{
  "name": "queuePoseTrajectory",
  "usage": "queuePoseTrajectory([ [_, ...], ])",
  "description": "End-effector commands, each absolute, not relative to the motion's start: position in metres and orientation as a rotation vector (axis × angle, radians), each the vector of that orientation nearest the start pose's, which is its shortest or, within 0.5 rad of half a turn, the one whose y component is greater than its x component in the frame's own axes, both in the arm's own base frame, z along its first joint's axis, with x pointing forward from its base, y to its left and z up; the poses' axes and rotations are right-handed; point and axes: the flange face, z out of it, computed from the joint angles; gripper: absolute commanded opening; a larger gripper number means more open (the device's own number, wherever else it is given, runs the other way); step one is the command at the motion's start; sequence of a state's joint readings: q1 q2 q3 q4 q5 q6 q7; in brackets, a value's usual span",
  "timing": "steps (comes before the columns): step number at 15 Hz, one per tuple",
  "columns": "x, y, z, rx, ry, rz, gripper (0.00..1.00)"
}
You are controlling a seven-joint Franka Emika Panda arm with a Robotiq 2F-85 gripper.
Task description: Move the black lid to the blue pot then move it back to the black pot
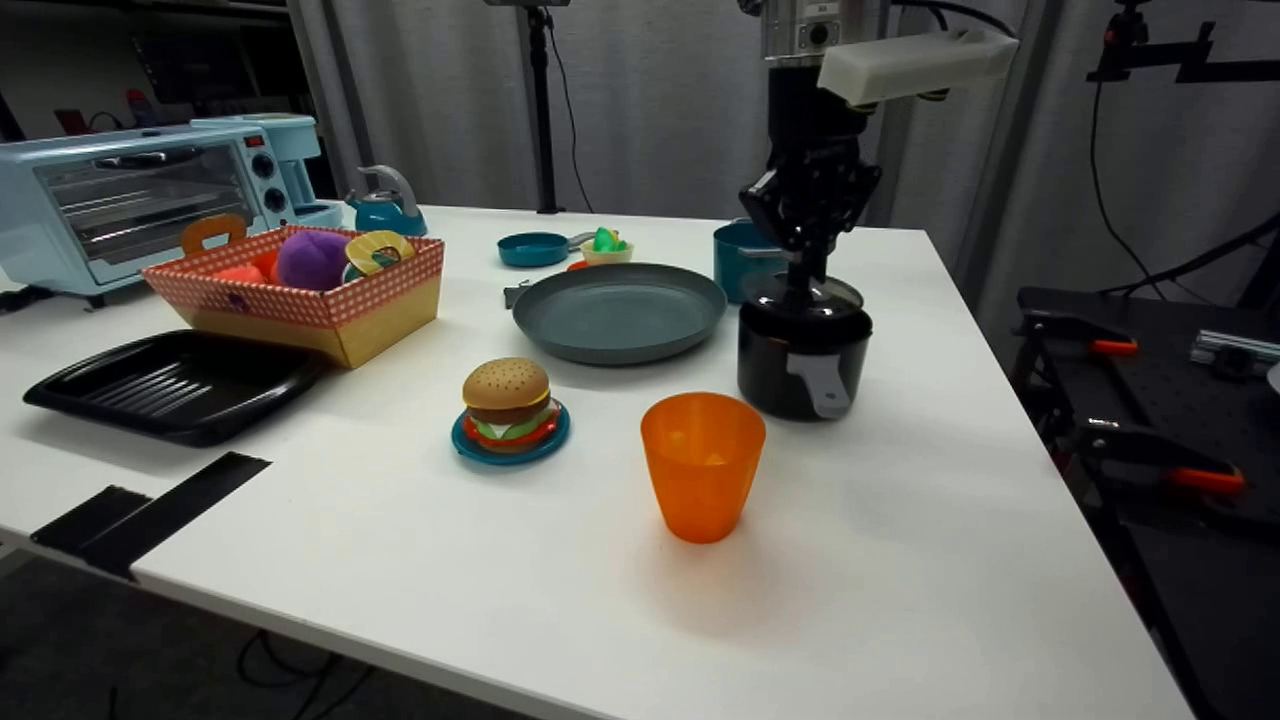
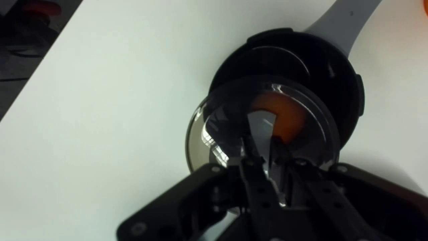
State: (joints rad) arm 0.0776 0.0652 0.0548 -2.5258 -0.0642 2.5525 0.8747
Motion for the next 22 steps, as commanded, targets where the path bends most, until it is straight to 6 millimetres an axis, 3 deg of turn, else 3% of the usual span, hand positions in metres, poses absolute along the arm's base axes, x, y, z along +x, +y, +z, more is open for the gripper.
queuePoseTrajectory([
  [1,0.471,0.052,0.255,-2.994,1.033,0.053,0.04],
  [13,0.478,0.077,0.27,-2.988,0.982,0.052,0.04],
  [17,0.47,0.087,0.275,-2.999,0.988,0.061,0.04],
  [22,0.454,0.094,0.266,-2.998,1.01,0.085,0.04],
])
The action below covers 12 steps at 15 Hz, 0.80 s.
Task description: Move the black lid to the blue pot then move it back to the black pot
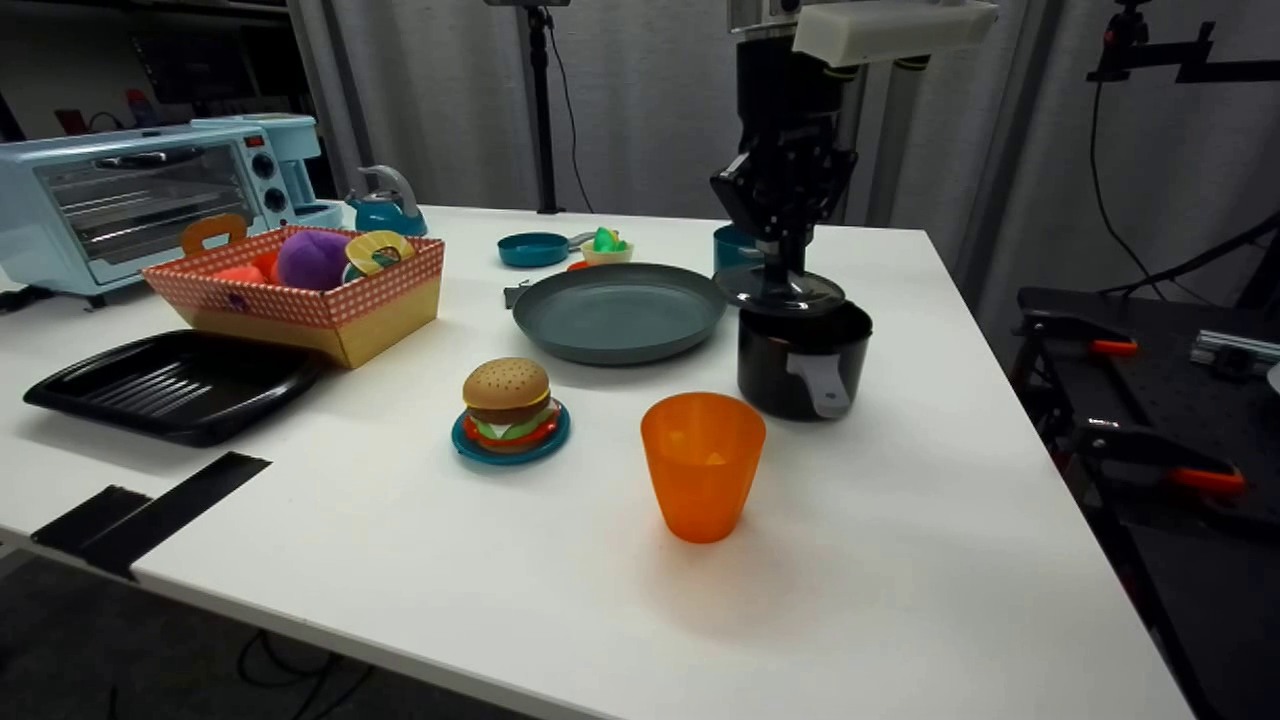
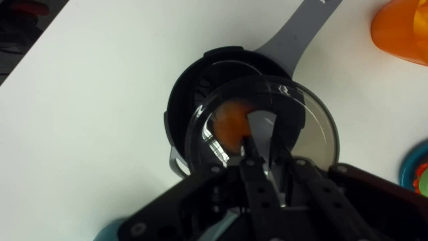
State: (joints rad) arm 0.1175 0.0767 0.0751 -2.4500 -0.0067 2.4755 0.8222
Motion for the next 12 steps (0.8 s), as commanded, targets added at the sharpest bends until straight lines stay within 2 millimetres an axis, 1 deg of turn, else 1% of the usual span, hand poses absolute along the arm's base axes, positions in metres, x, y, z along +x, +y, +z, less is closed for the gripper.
queuePoseTrajectory([
  [1,0.451,0.093,0.262,-2.999,1.018,0.092,0.04],
  [7,0.429,0.073,0.236,-3.002,1.087,0.144,0.04],
  [12,0.429,0.068,0.234,-2.998,1.08,0.161,0.04],
])
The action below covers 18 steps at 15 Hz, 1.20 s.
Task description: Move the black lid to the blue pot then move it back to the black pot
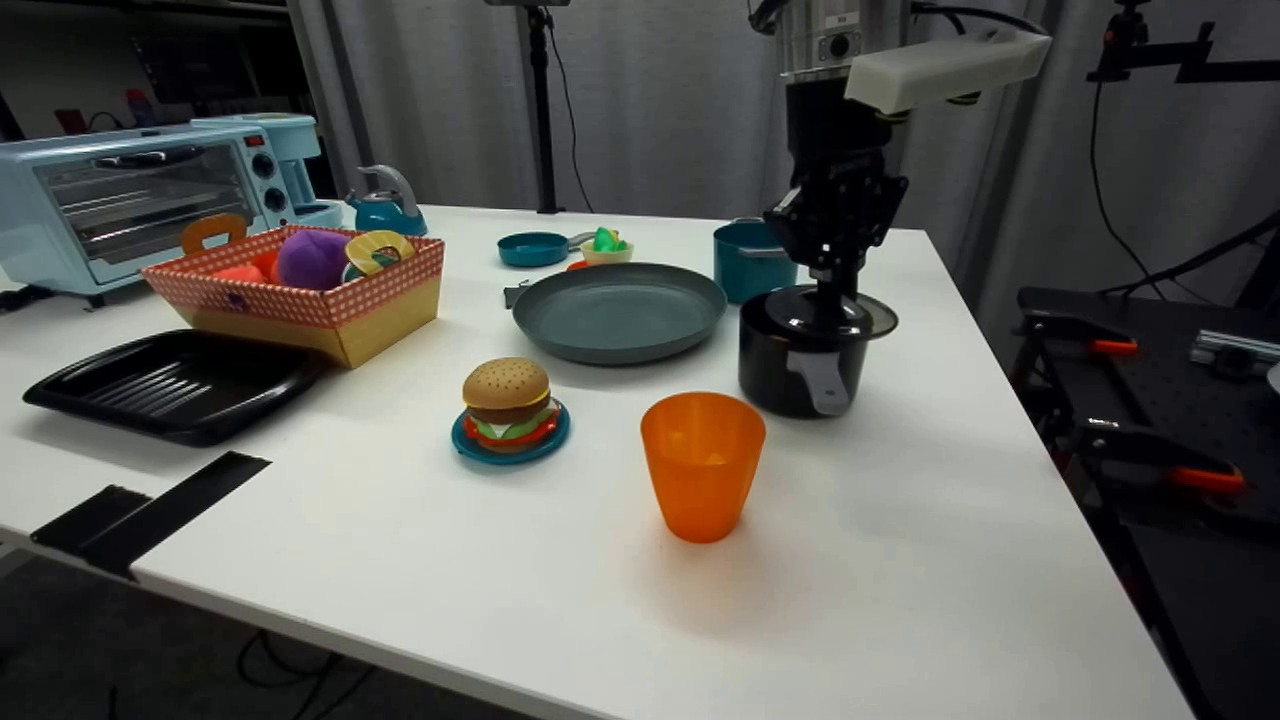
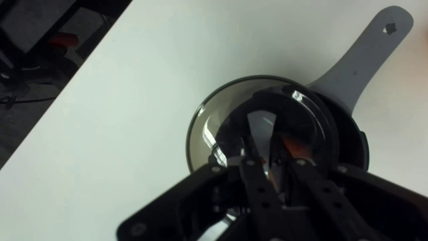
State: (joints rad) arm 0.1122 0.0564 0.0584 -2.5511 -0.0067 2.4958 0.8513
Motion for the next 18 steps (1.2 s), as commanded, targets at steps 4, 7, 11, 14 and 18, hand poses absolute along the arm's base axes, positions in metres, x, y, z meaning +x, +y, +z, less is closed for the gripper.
queuePoseTrajectory([
  [4,0.433,0.068,0.234,-3.005,1.059,0.168,0.04],
  [7,0.437,0.067,0.235,-3.009,1.048,0.17,0.04],
  [11,0.447,0.064,0.236,-3.015,1.023,0.166,0.04],
  [14,0.458,0.062,0.234,-3.017,0.995,0.168,0.04],
  [18,0.473,0.062,0.232,-3.025,0.944,0.172,0.04],
])
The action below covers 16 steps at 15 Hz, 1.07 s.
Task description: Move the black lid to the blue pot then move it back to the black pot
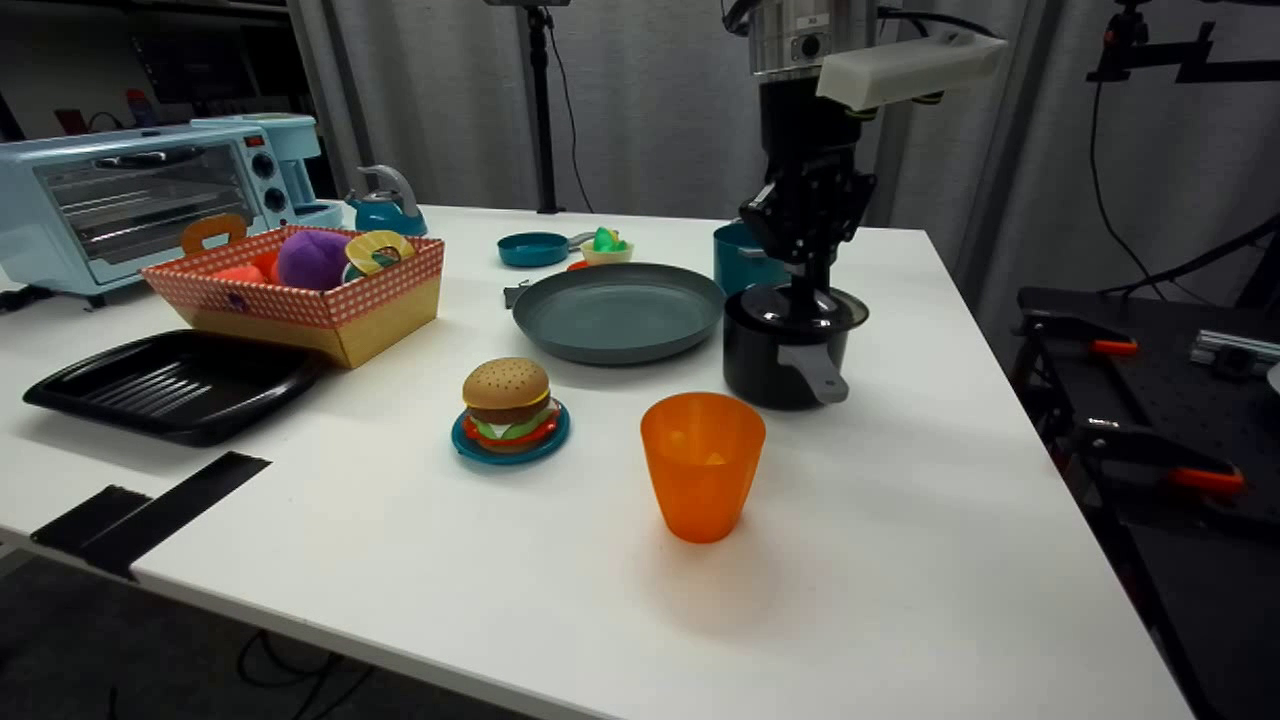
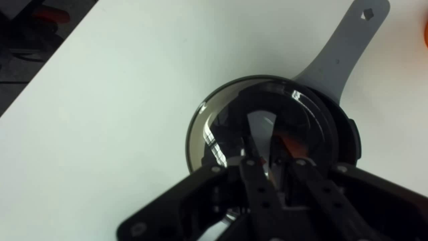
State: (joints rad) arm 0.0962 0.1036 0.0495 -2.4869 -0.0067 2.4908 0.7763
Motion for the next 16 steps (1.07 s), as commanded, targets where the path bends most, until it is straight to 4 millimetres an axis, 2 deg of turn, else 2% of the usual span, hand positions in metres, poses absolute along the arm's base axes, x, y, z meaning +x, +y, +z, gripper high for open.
queuePoseTrajectory([
  [1,0.477,0.063,0.231,-3.028,0.93,0.173,0.04],
  [9,0.497,0.067,0.228,-3.042,0.865,0.208,0.04],
  [10,0.498,0.068,0.228,-3.041,0.86,0.224,0.4],
  [12,0.5,0.068,0.226,-3.044,0.854,0.236,0.48],
  [16,0.505,0.068,0.222,-3.04,0.846,0.246,0.79],
])
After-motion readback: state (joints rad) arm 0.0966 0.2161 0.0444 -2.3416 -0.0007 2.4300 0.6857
